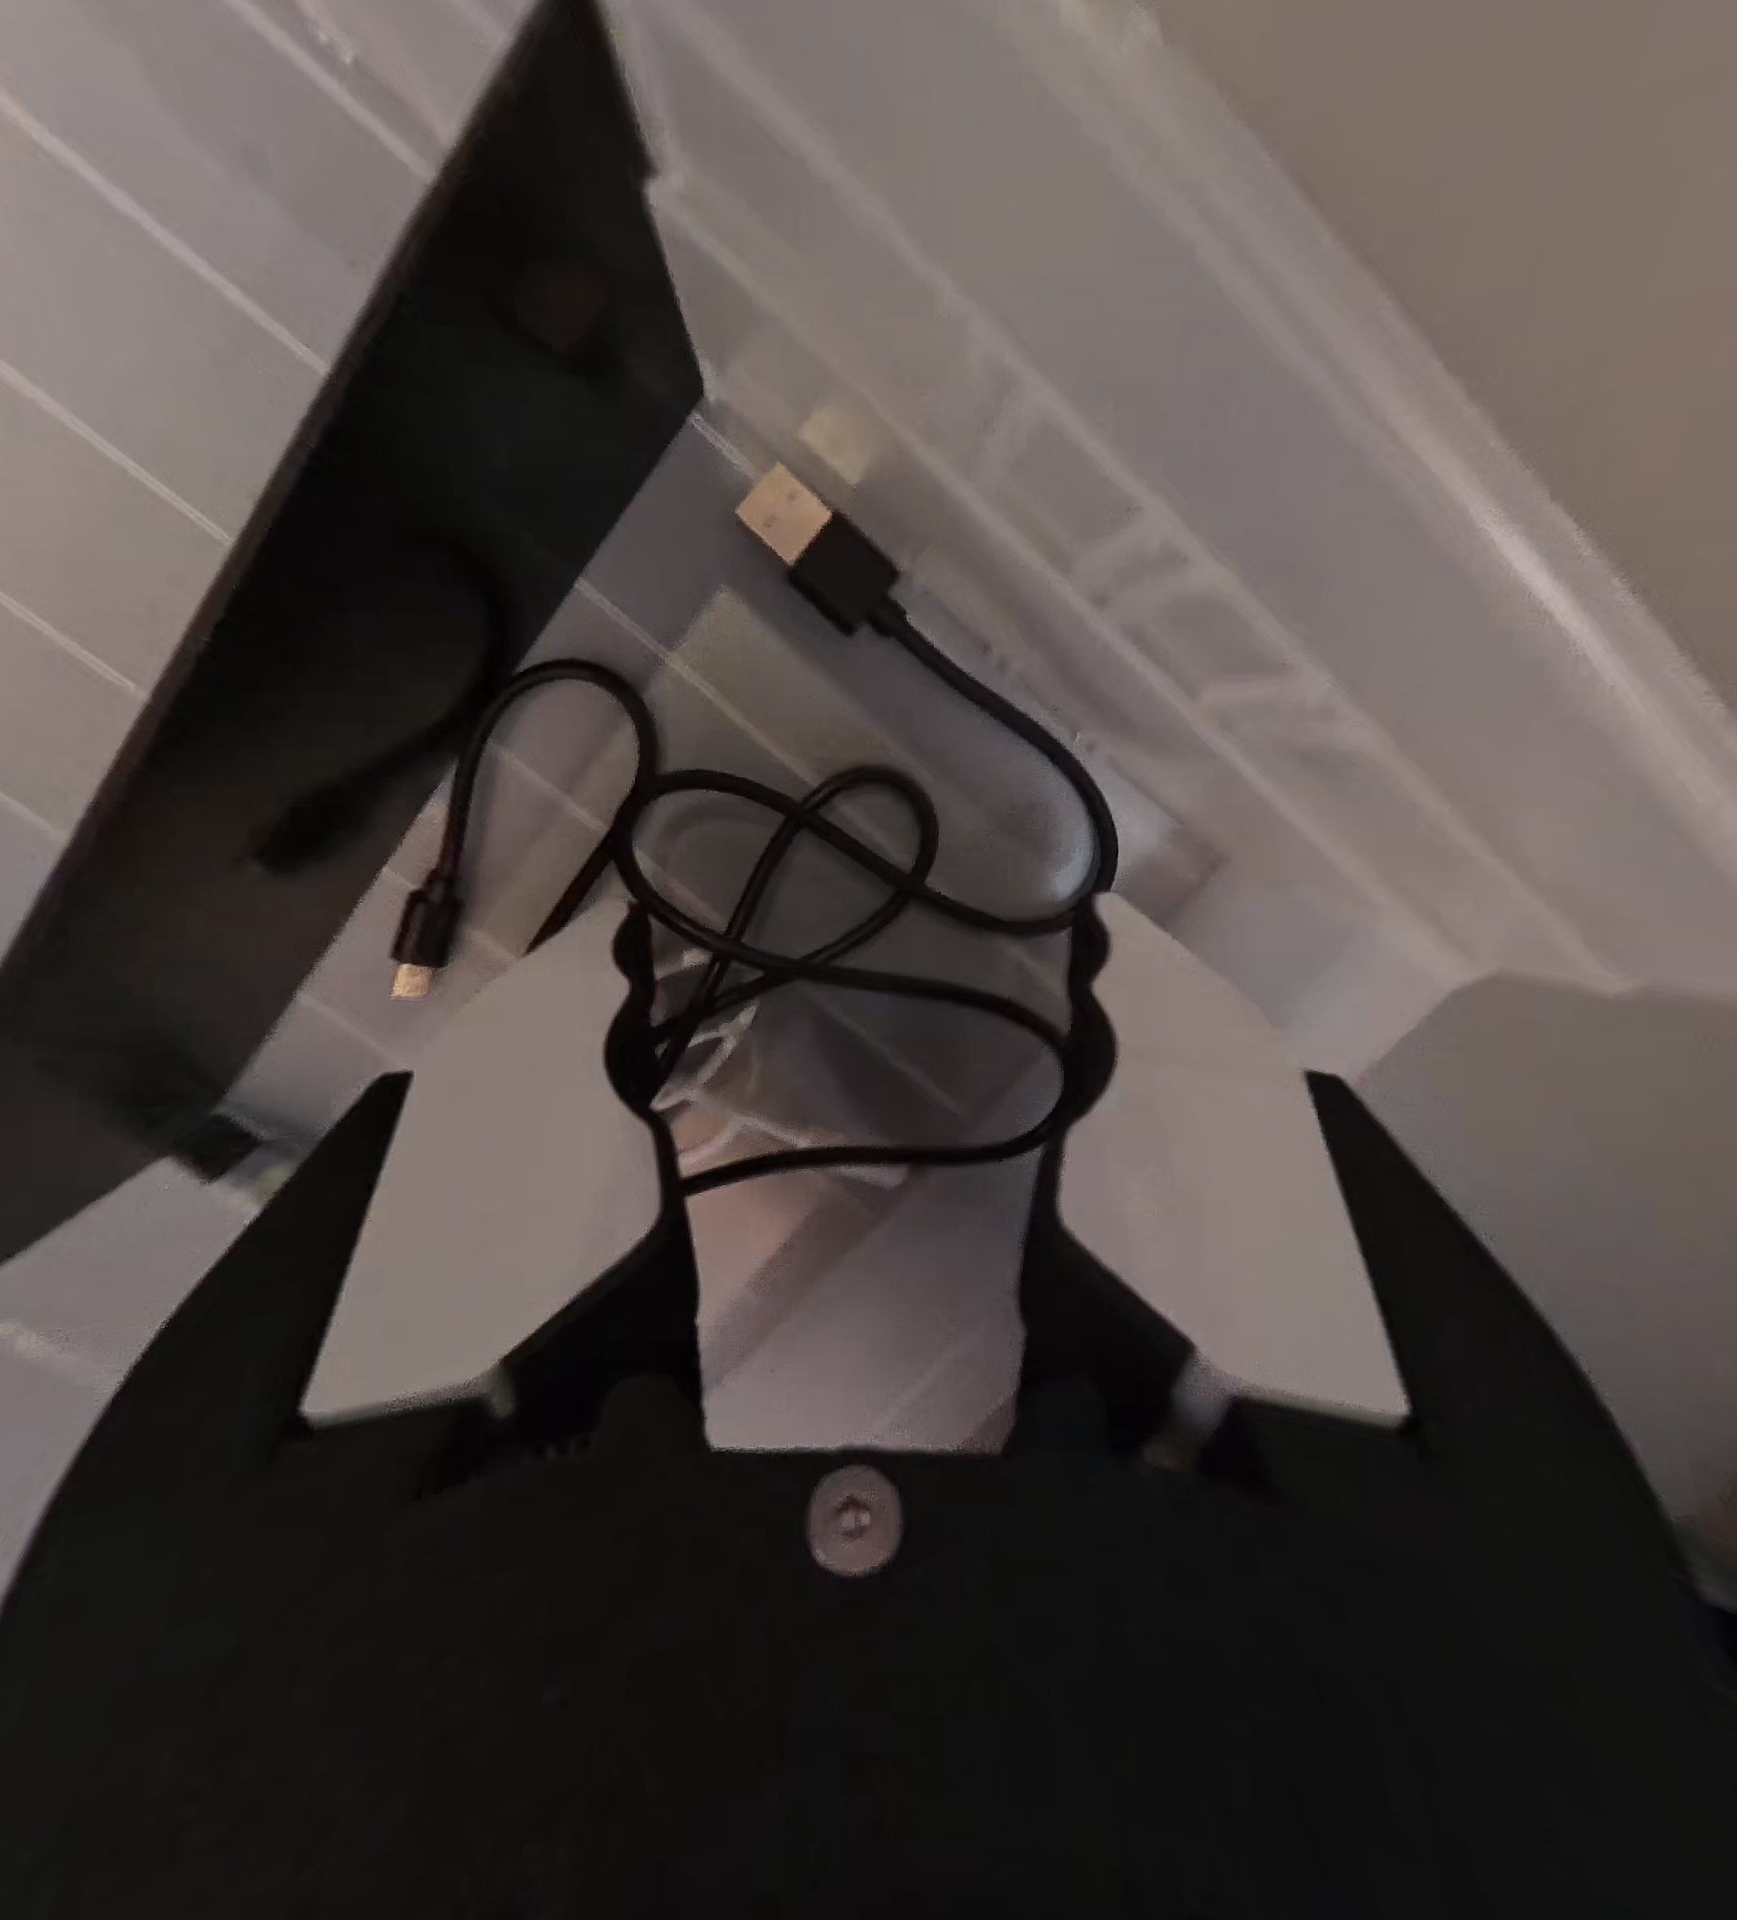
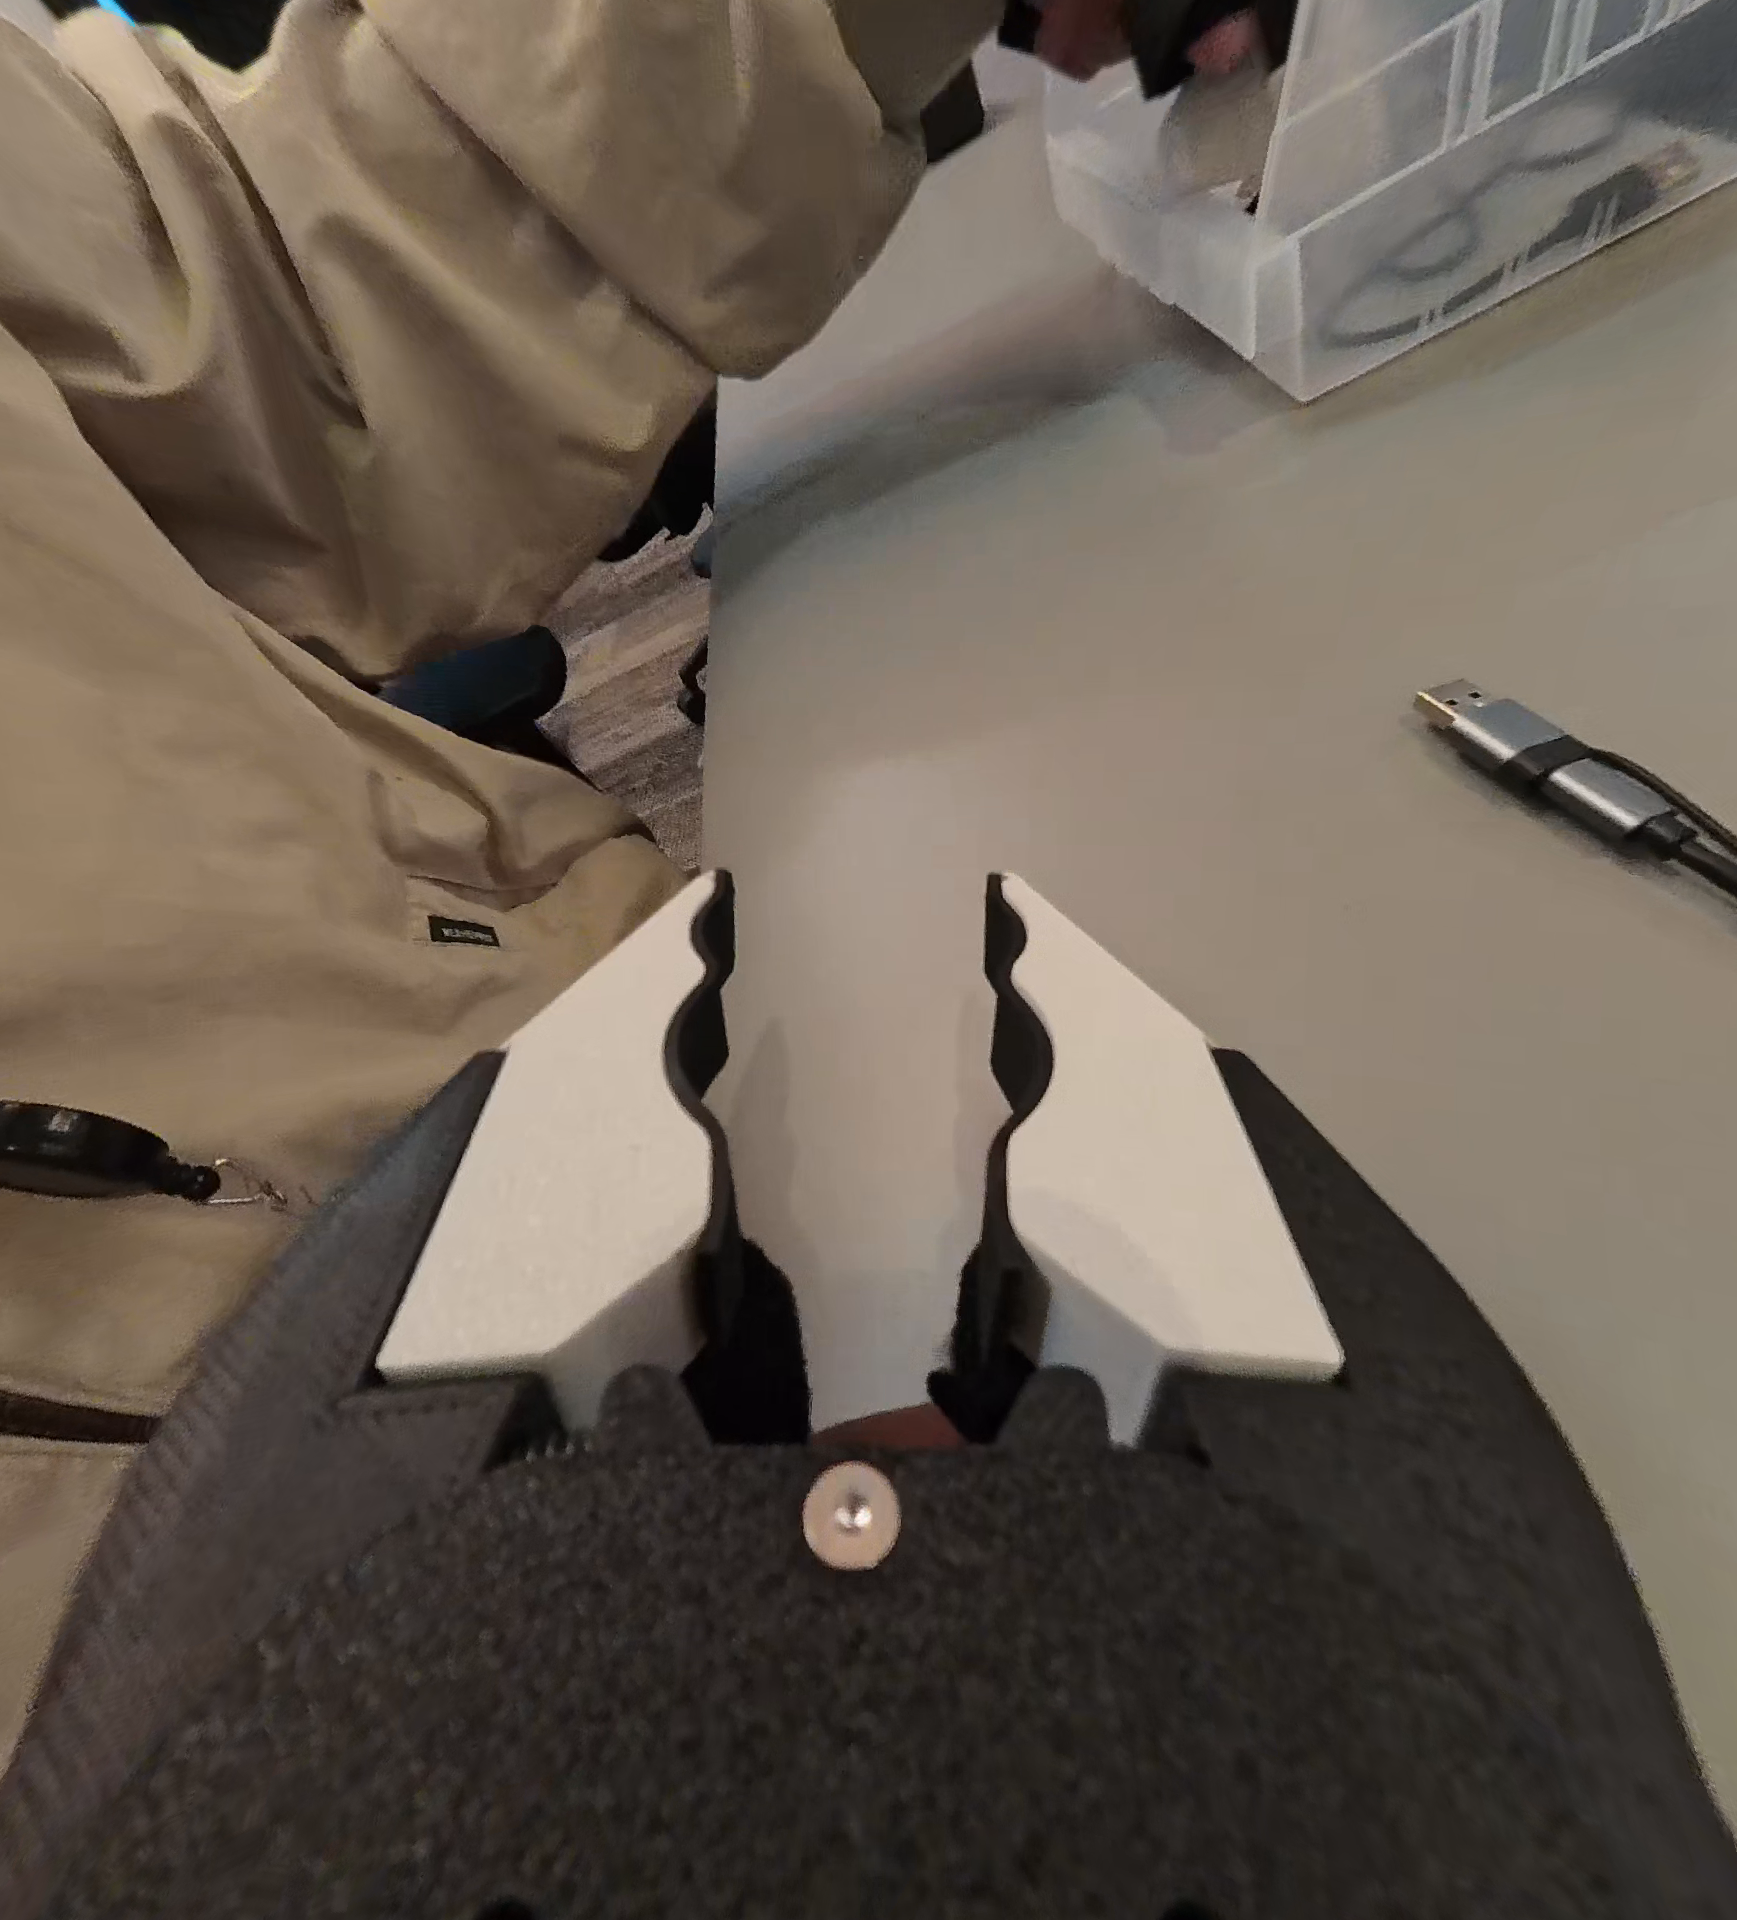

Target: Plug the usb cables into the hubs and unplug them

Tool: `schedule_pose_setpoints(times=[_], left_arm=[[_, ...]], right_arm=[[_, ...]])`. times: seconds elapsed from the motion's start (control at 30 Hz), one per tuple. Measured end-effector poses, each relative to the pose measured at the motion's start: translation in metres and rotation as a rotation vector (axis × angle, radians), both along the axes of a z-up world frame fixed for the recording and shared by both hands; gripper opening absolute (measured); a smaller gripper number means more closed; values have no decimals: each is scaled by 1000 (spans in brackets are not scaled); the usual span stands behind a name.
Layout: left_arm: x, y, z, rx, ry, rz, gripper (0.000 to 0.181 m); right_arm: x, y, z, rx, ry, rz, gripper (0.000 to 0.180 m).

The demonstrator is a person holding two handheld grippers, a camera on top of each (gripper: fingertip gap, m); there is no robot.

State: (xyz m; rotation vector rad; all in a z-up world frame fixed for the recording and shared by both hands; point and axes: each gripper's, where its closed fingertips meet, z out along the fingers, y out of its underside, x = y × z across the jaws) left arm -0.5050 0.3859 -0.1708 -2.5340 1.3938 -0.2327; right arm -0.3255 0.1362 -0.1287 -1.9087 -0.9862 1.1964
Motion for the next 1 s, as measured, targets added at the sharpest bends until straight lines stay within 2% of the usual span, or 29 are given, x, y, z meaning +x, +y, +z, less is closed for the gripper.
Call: schedule_pose_setpoints(times=[0.03, 0.07, 0.17, 0.27, 0.37, 0.47, 0.57, 0.67, 0.73, 0.8, 0.87, 1.0], left_arm=[[-1, 5, 0, 1, -4, 49, 64], [-5, 9, -1, 11, 11, 82, 40], [-13, 10, -4, -14, 39, 122, 21], [-13, 14, 16, 51, -1, 111, 3], [-18, 18, 67, 217, -49, 111, 2], [-14, 7, 142, 399, -169, 100, 2], [3, -24, 217, 526, -376, 97, 2], [30, -61, 262, 589, -569, 94, 2], [49, -82, 260, 553, -631, 119, 3], [69, -100, 237, 474, -682, 151, 3], [88, -114, 198, 354, -721, 196, 2], [113, -141, 98, 71, -747, 328, 2]], right_arm=[[-1, 0, -1, 2, -5, 4, 48], [-2, -1, -1, 2, -9, 8, 48], [-3, -2, -1, 2, -11, 16, 48], [-2, -2, -1, 2, -9, 11, 48], [1, 0, 2, -2, 12, -5, 48], [4, 1, 3, -3, 23, -18, 47], [7, 3, 5, -2, 35, -33, 47], [10, 7, 10, 2, 56, -54, 47], [13, 9, 14, 6, 76, -70, 47], [16, 13, 18, 14, 90, -90, 47], [22, 18, 21, 33, 94, -123, 47], [35, 30, 20, 45, 82, -193, 47]])
